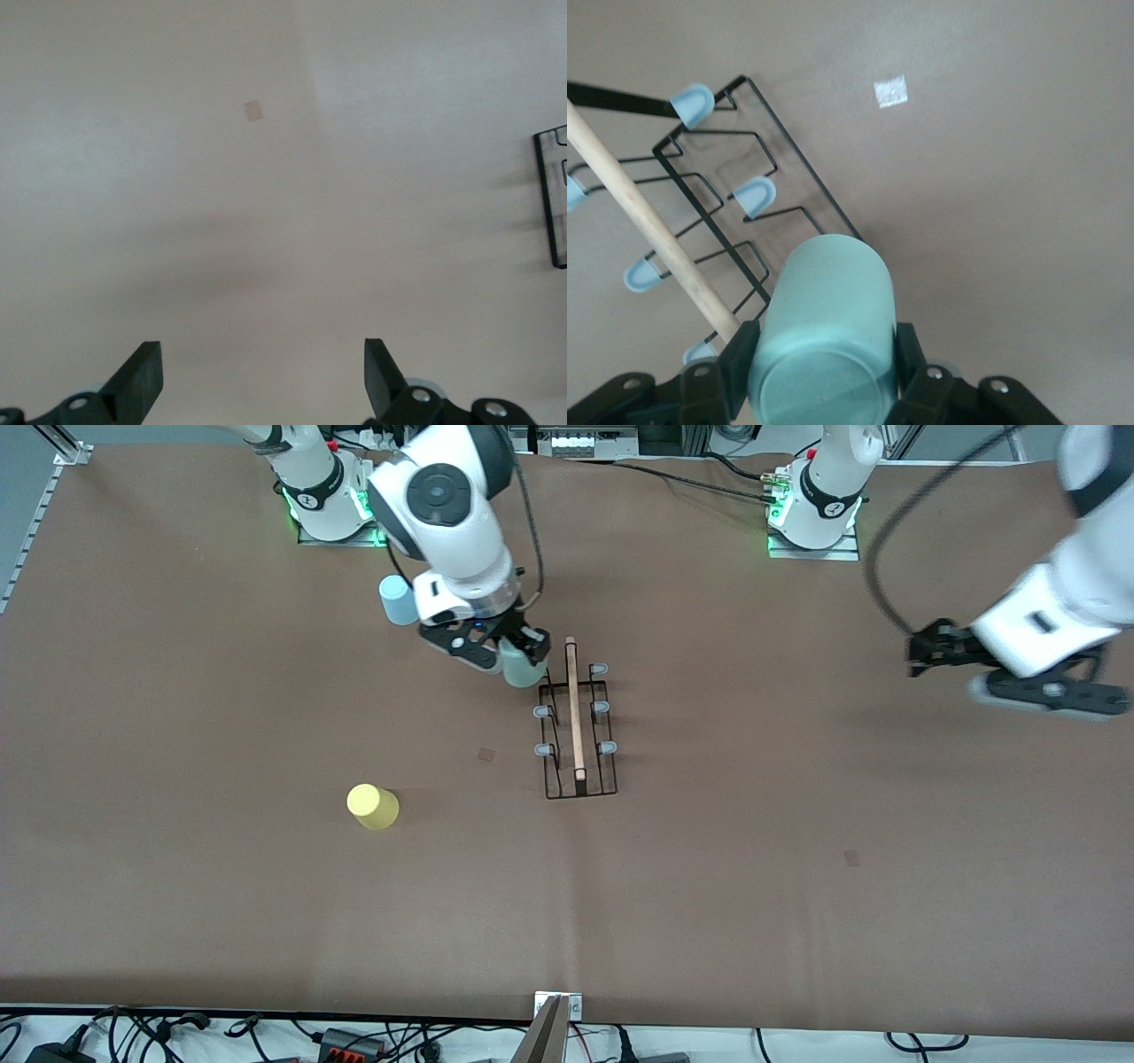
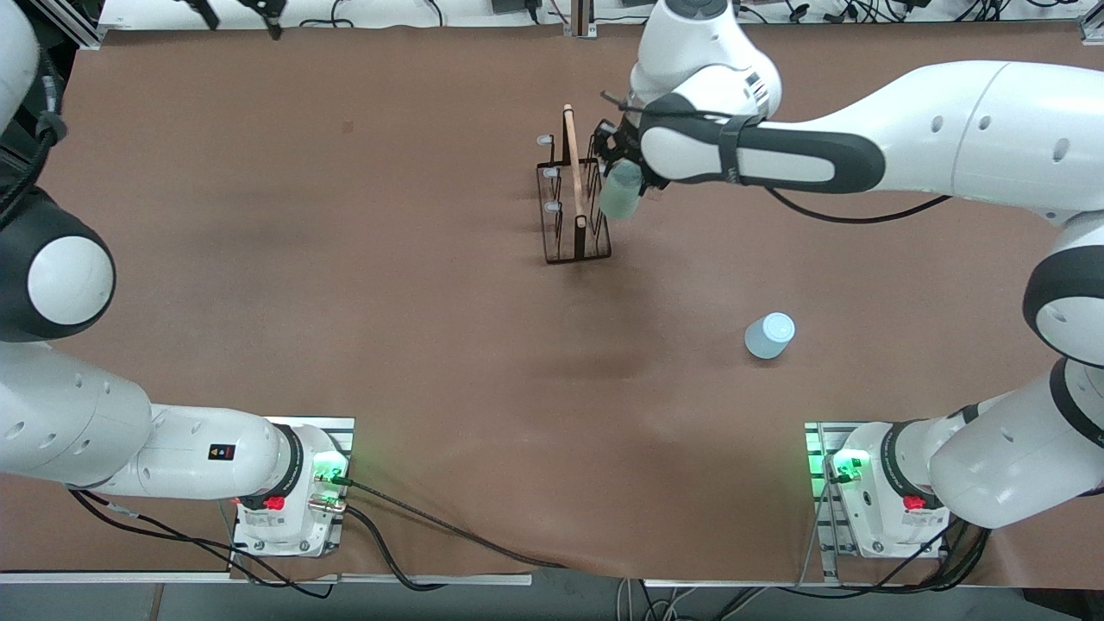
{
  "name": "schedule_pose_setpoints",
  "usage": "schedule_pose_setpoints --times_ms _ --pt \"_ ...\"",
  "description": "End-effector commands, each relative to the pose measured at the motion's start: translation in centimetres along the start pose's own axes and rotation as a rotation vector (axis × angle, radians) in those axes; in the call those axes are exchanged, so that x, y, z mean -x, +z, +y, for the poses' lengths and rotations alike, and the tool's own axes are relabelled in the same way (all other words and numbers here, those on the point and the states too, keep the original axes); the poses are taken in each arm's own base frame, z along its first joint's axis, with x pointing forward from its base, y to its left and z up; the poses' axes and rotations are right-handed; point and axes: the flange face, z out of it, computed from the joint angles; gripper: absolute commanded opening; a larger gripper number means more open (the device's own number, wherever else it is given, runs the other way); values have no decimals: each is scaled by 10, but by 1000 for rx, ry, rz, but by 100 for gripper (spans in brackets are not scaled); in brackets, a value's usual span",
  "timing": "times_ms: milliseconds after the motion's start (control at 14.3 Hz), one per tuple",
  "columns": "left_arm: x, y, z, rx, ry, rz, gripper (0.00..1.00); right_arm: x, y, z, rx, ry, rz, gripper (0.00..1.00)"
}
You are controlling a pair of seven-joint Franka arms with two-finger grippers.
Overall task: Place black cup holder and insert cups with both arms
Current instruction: 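Lower the teal cup onto a holder peg while the left gripper withdraws, then open the right gripper and move it to the yellow cup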
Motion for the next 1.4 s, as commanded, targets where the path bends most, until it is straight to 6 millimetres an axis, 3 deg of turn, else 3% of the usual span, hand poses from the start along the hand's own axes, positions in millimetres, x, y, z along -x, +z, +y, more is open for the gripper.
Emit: schedule_pose_setpoints --times_ms 0,140,350,560,630,700,770,840,911,981,1121,1261,1331 --pt "38 -1 15 7 22 -3 100 8 3 -9 -1 16 1 9" --pt "44 27 15 13 22 -58 100 14 5 -12 -11 9 0 9" --pt "48 35 5 81 -8 -56 100 13 15 -13 -5 -3 11 10" --pt "45 32 0 87 -56 15 100 10 22 -15 -12 -8 19 10" --pt "46 26 -14 96 -80 39 100 8 24 -15 -10 -14 28 10" --pt "50 18 -14 111 -87 29 100 7 28 -14 -6 -14 27 12" --pt "55 8 -14 108 -75 0 100 7 30 -16 -14 -15 27 27" --pt "47 -11 -11 85 -61 26 100 6 35 -16 -10 -14 24 78" --pt "27 -14 -13 56 -50 16 100 4 36 -15 -8 -11 23 100" --pt "19 -14 -15 62 -55 -26 100 -3 29 -13 -11 -20 29 100" --pt "24 -11 -21 77 -71 -76 100 -37 0 1 -18 -2 53 100" --pt "26 -17 -19 74 -67 -67 100 -75 -27 33 65 -124 45 100" --pt "26 -18 -21 76 -73 -64 100 -99 -29 51 101 -196 27 100"
